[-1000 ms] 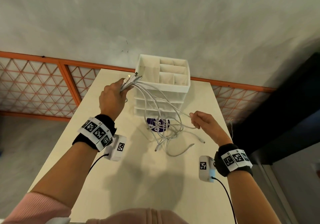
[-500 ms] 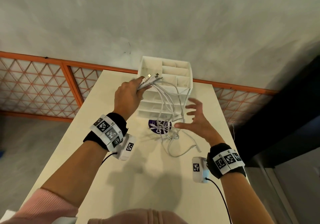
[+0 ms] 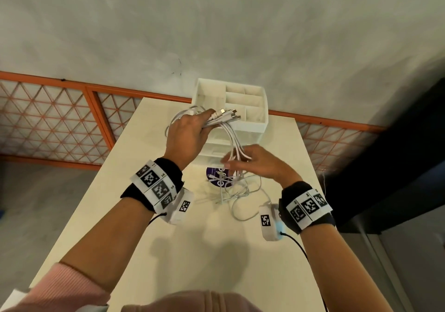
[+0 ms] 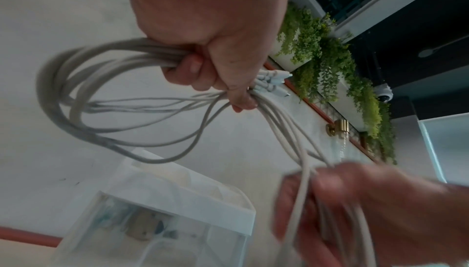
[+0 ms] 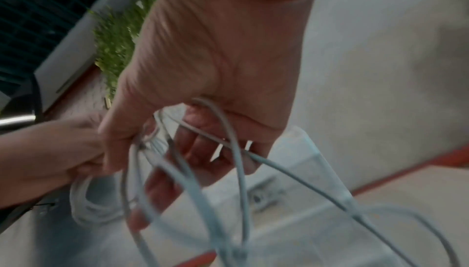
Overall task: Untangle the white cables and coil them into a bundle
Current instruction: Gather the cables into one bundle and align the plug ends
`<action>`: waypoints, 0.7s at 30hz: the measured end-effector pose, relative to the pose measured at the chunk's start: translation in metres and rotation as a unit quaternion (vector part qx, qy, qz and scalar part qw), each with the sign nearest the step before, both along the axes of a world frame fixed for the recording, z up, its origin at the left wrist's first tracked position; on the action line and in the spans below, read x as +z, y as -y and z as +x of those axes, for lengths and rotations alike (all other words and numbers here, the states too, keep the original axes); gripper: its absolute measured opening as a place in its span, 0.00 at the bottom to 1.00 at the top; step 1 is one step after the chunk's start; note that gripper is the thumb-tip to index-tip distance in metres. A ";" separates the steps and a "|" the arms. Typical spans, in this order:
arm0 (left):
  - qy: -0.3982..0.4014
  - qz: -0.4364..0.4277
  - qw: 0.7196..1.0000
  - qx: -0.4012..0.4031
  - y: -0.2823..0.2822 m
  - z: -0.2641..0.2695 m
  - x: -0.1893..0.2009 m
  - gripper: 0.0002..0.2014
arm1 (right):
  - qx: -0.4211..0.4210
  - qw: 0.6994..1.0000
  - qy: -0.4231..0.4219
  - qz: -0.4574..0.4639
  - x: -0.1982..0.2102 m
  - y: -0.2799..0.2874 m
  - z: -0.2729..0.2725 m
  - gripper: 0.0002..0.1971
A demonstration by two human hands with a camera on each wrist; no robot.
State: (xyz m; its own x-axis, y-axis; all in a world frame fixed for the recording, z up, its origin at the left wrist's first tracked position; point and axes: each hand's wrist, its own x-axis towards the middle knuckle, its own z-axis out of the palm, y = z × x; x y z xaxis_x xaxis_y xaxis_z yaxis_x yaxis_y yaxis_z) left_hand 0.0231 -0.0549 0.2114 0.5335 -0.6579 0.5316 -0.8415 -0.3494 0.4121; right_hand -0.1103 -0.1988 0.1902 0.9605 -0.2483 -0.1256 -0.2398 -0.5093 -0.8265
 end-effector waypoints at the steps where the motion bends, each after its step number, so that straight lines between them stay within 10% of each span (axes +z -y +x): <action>1: -0.003 -0.004 1.000 0.009 -0.001 0.004 0.001 0.15 | 0.012 1.000 -0.015 0.012 -0.009 0.001 -0.001 0.06; 7: -0.025 -0.012 0.999 0.039 -0.006 0.015 -0.008 0.14 | -0.027 0.999 -0.024 0.040 -0.036 0.004 -0.007 0.06; 11: -0.056 -0.030 0.997 0.051 -0.003 0.017 -0.011 0.15 | -0.024 0.997 0.009 0.075 -0.035 -0.002 0.001 0.37; 15: -0.070 -0.037 0.996 0.044 0.001 0.019 -0.004 0.15 | 0.016 0.996 -0.075 0.034 -0.033 -0.017 0.015 0.11; 21: -0.131 -0.084 0.985 0.079 -0.012 0.030 -0.010 0.14 | -0.057 0.976 -0.133 -0.164 -0.053 0.020 0.004 0.21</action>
State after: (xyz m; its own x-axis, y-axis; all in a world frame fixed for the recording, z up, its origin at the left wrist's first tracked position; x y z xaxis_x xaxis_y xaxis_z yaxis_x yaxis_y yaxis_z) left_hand 0.0533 -0.0425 0.2015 0.7562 -0.4691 0.4561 -0.6383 -0.3757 0.6719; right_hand -0.1064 -0.2191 0.1377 0.8681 -0.4211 -0.2628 -0.4948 -0.6928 -0.5245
